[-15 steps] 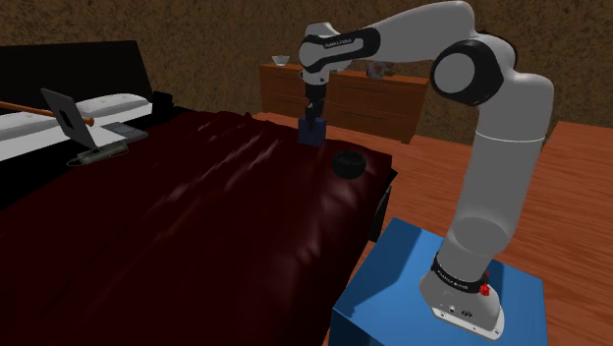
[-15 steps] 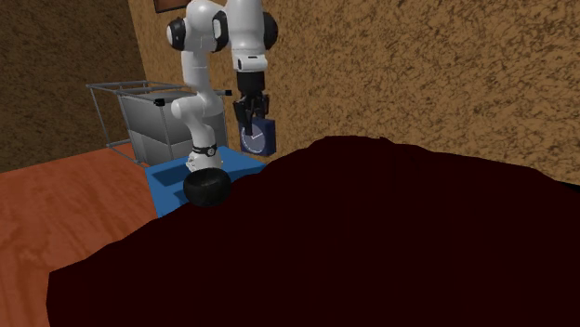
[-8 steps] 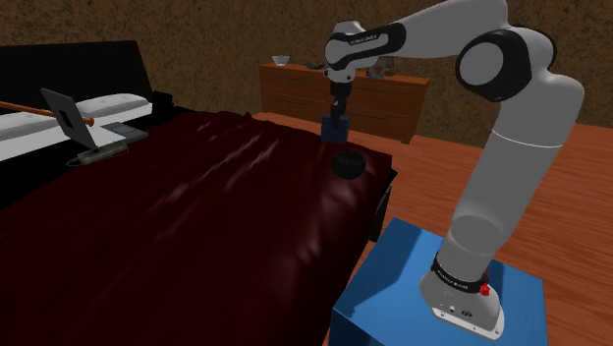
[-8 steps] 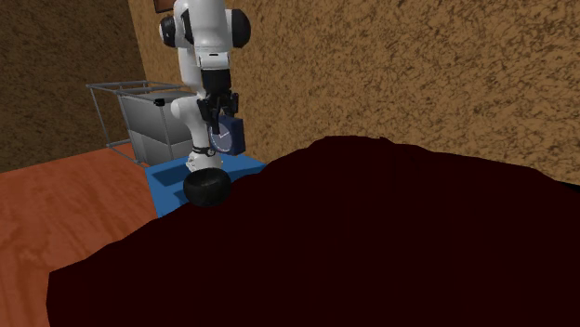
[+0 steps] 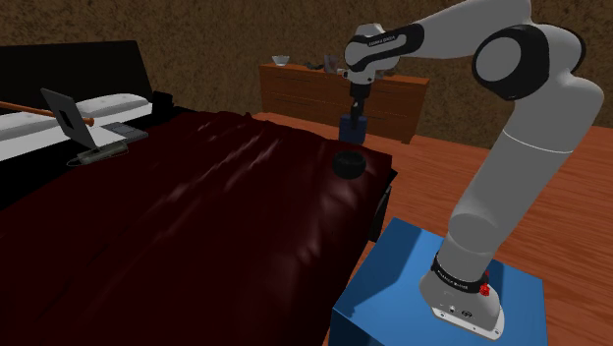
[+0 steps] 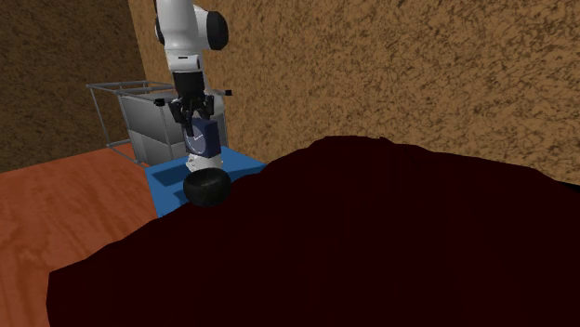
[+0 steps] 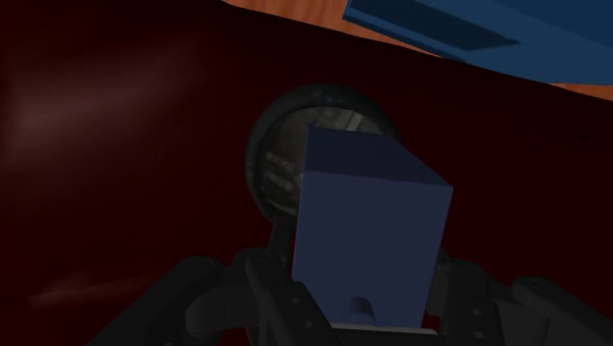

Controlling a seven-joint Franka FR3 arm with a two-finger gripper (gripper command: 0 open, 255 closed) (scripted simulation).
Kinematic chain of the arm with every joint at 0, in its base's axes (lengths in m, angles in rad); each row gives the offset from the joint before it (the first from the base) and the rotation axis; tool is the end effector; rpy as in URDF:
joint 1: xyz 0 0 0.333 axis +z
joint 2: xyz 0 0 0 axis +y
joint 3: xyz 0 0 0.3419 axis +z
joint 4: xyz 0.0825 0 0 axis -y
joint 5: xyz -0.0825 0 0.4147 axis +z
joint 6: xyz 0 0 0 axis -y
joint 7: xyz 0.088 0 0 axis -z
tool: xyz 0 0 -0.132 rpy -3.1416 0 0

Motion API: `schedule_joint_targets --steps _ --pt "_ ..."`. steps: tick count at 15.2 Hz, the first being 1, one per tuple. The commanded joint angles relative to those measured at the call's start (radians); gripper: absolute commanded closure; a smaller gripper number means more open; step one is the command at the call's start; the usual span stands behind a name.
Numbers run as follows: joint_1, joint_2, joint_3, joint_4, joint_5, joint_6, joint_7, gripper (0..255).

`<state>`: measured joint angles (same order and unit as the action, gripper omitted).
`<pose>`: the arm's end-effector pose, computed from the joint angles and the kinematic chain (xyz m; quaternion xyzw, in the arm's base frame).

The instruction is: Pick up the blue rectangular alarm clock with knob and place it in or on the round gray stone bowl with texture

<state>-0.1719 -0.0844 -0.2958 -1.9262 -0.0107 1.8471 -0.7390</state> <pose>0.5015 -0.2589 0.5154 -0.9905 -0.1372 -0.0047 0.0054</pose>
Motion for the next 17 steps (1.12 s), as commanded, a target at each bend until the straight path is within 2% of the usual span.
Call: schedule_joint_targets --steps 1,13,17 --pt "-0.002 0.0 -0.003 -0.025 0.0 0.026 -0.006 255" --pt "-0.004 0.038 -0.007 -0.159 0.011 0.195 -0.016 255" --pt "-0.004 0.038 -0.007 -0.159 0.011 0.195 -0.016 255"
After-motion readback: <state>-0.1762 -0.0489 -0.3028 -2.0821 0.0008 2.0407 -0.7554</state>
